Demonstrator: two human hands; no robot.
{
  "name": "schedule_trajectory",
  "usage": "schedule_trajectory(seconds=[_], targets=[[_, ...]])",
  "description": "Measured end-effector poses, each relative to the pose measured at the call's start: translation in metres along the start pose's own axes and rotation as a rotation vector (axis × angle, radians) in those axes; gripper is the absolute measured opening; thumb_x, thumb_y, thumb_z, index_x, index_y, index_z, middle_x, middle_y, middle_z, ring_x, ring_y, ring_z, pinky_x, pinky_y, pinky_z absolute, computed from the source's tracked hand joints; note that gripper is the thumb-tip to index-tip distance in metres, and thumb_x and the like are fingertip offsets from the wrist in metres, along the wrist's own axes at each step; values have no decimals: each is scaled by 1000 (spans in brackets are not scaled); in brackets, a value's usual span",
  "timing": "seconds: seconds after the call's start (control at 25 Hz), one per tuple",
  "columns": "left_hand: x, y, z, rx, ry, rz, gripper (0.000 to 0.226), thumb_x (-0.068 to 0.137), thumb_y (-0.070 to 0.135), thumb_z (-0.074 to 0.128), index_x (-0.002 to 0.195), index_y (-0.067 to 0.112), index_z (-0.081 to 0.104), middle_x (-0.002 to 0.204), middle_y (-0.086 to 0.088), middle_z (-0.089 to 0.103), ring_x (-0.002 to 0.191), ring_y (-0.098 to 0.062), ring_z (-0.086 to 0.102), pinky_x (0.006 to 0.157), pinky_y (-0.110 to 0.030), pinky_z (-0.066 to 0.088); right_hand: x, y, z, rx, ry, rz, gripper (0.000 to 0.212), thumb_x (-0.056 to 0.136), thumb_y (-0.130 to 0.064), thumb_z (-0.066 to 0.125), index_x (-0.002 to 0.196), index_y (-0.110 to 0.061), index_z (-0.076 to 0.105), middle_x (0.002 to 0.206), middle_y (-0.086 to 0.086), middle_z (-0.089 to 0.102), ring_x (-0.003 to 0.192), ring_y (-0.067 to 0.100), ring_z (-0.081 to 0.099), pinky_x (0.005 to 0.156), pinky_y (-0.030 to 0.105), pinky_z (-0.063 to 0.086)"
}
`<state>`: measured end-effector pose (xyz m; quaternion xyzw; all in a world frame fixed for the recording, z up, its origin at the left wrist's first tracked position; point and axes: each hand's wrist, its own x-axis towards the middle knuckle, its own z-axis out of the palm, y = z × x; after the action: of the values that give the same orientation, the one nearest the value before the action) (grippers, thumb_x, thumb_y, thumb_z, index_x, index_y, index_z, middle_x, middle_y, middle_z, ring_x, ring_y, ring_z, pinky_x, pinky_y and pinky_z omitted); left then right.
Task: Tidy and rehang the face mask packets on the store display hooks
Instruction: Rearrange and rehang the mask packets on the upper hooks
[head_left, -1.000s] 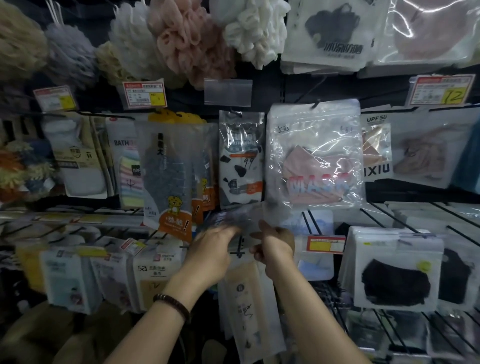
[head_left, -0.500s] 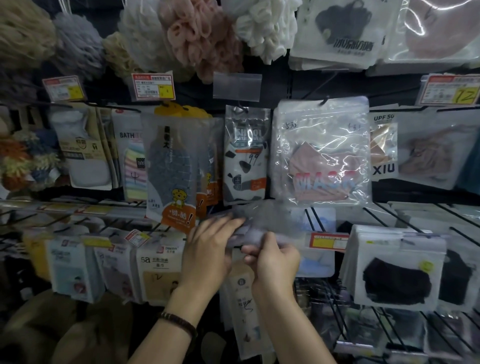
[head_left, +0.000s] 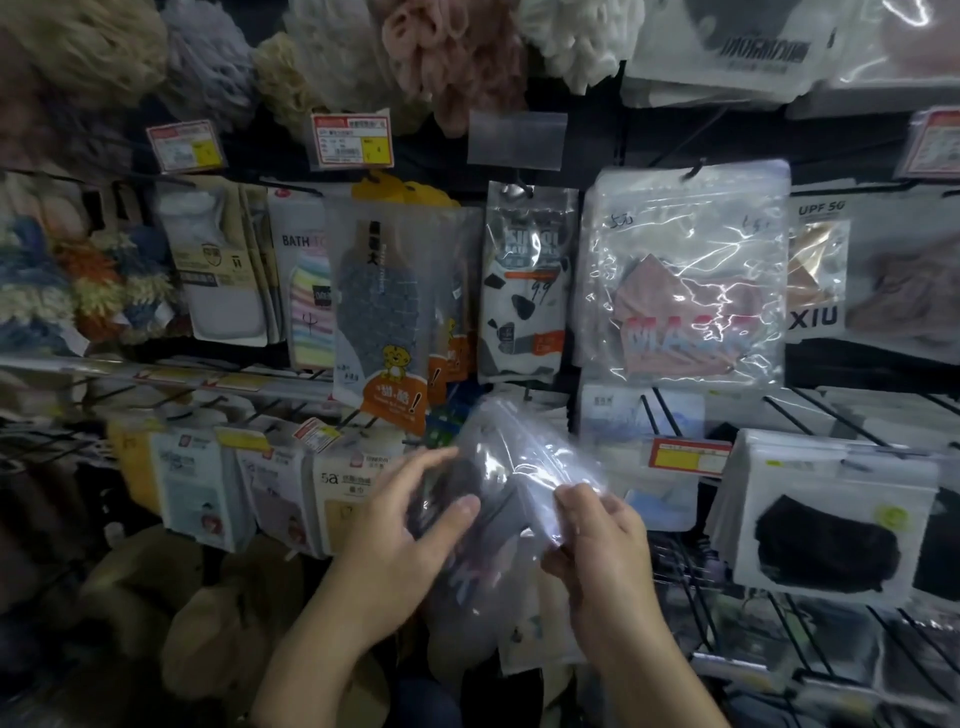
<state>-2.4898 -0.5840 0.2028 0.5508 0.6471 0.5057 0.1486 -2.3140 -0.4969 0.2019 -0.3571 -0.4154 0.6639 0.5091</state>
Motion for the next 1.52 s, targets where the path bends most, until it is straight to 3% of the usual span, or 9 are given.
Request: schedule_trajectory(seconds=[0.16, 0.4, 0.56, 0.72, 0.84, 1.0, 1.16, 1.28, 1.52], targets=[[-1, -16, -6, -137, 19, -223, 78, 76, 56, 87, 144, 46, 50, 134, 28, 62, 118, 8, 63, 99, -21, 49, -1, -7, -8, -142, -236, 14, 20, 104, -8, 63, 84, -8, 57, 70, 2, 55, 60, 14, 56, 50, 27, 49], [-19, -23, -5, -712, -97, -515, 44, 90, 28, 76, 125, 2, 72, 114, -25, 78, 96, -38, 79, 87, -47, 64, 6, -21, -15, -314, -421, -75, 33, 108, -25, 61, 84, -8, 75, 78, 11, 73, 63, 19, 68, 57, 27, 54], [-25, -7, 25, -887, 183, -432, 39, 95, 26, 71, 130, 9, 69, 117, -22, 79, 103, -42, 78, 89, -56, 63, 11, -5, -28, -152, -400, -76, 36, 97, -43, 71, 111, -11, 81, 111, 29, 76, 91, 42, 72, 80, 52, 56], [-24, 10, 69, -1060, 482, -398, 40, 99, 34, 67, 139, 27, 64, 122, -10, 80, 107, -38, 78, 93, -65, 60, -8, 26, -32, 55, -381, -33, 44, 70, -30, 89, 101, -5, 70, 92, 15, 78, 77, 28, 76, 72, 39, 63], [-26, 27, 100, -1068, 536, -415, 39, 102, 35, 67, 140, 36, 62, 127, -3, 78, 114, -32, 77, 98, -65, 58, -19, 47, -20, 149, -239, -36, 37, 84, -10, 88, 113, 1, 68, 107, 25, 79, 96, 40, 79, 86, 49, 65], [-26, 25, 98, -1034, 471, -377, 31, 98, 13, 72, 129, 17, 71, 119, -12, 80, 113, -37, 76, 98, -55, 58, -9, 31, -33, 124, -176, -48, 37, 95, -7, 74, 130, -2, 63, 114, 26, 79, 104, 48, 77, 97, 69, 58], [-11, 16, 40, -847, 456, -286, 40, 89, 14, 77, 128, 20, 67, 115, -9, 81, 99, -30, 79, 81, -47, 62, 6, 2, -65, -62, -263, -69, 41, 83, -17, 76, 122, -10, 64, 107, 20, 81, 89, 35, 81, 69, 47, 65], [-6, 12, 18, -563, 191, -304, 27, 101, 13, 68, 126, 25, 68, 109, -5, 82, 99, -34, 80, 77, -52, 66, 12, -6, -78, -138, -332, -111, 37, 91, -18, 73, 127, -12, 66, 113, 13, 82, 100, 25, 81, 73, 36, 64], [-14, 9, 36, -547, 21, -315, 20, 110, 42, 51, 126, 43, 64, 120, -16, 69, 87, -29, 73, 44, -34, 55, 22, -1, -85, -200, -272, -160, 60, 89, -55, 77, 143, -37, 60, 129, 3, 78, 113, 23, 77, 90, 52, 64]])
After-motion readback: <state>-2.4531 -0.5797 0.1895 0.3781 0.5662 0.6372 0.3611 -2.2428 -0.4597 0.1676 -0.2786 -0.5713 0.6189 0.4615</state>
